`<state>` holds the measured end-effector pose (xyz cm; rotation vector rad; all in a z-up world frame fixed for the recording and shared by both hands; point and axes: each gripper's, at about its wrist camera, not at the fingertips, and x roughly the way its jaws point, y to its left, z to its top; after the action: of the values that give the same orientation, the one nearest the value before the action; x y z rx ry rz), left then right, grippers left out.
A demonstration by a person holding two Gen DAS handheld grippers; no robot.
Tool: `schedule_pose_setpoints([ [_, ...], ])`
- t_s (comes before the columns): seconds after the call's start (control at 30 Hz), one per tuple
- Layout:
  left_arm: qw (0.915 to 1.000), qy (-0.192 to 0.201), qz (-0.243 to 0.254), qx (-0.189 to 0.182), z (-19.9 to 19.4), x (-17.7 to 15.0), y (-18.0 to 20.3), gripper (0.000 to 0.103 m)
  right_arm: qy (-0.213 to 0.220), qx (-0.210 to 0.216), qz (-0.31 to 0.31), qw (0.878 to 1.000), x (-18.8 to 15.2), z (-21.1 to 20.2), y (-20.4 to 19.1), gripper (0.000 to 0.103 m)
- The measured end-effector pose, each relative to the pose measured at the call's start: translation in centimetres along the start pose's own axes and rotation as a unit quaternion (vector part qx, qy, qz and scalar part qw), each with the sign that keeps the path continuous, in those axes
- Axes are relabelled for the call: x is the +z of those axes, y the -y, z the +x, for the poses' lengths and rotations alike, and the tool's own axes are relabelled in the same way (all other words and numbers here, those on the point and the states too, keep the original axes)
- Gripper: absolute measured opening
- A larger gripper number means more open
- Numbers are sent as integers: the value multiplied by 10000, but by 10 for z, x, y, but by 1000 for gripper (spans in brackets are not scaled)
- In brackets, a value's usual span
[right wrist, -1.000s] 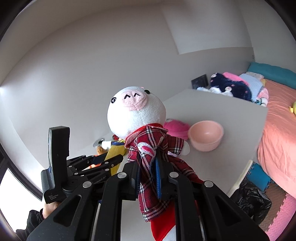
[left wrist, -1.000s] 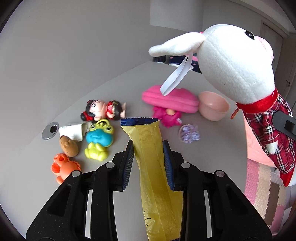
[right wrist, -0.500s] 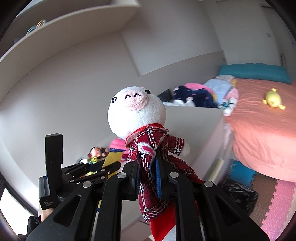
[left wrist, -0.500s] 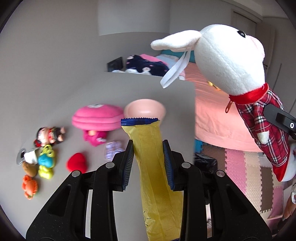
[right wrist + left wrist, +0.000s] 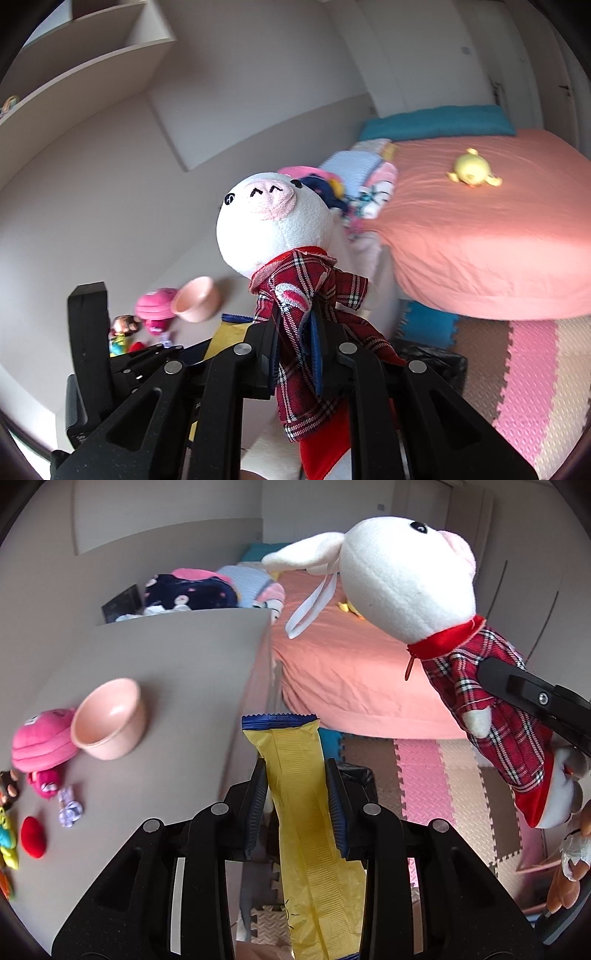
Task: Collect trash
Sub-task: 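Carry the packet and pig plush to the trash bin and open both tools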
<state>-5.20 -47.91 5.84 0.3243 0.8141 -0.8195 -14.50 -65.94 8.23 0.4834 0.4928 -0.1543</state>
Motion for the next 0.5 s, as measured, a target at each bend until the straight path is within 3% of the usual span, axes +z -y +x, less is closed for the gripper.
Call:
schedule_pose_setpoints([
  [0.17, 9996, -207, 210, -46, 29, 11, 18, 32, -150, -314, 290, 9990, 4, 14, 34, 15],
  [0.27, 9976, -494, 445, -181, 46, 18, 29, 36, -395, -458, 348, 9976, 8, 28, 48, 29],
  [0.3, 9967, -554, 575, -154, 53, 20, 30, 63, -390, -576, 382, 9968, 10, 33, 52, 46],
  [0.33, 9963, -520, 685, -23, 56, 21, 34, 96, -277, -800, 427, 9955, 12, 33, 55, 61],
  [0.4, 9951, -343, 895, 239, 56, 20, 37, 97, -1, -1060, 466, 9933, 14, 24, 60, 65],
  [0.5, 9960, -372, 790, 176, 60, 19, 30, 97, 149, -1096, 569, 9922, 14, 14, 66, 65],
])
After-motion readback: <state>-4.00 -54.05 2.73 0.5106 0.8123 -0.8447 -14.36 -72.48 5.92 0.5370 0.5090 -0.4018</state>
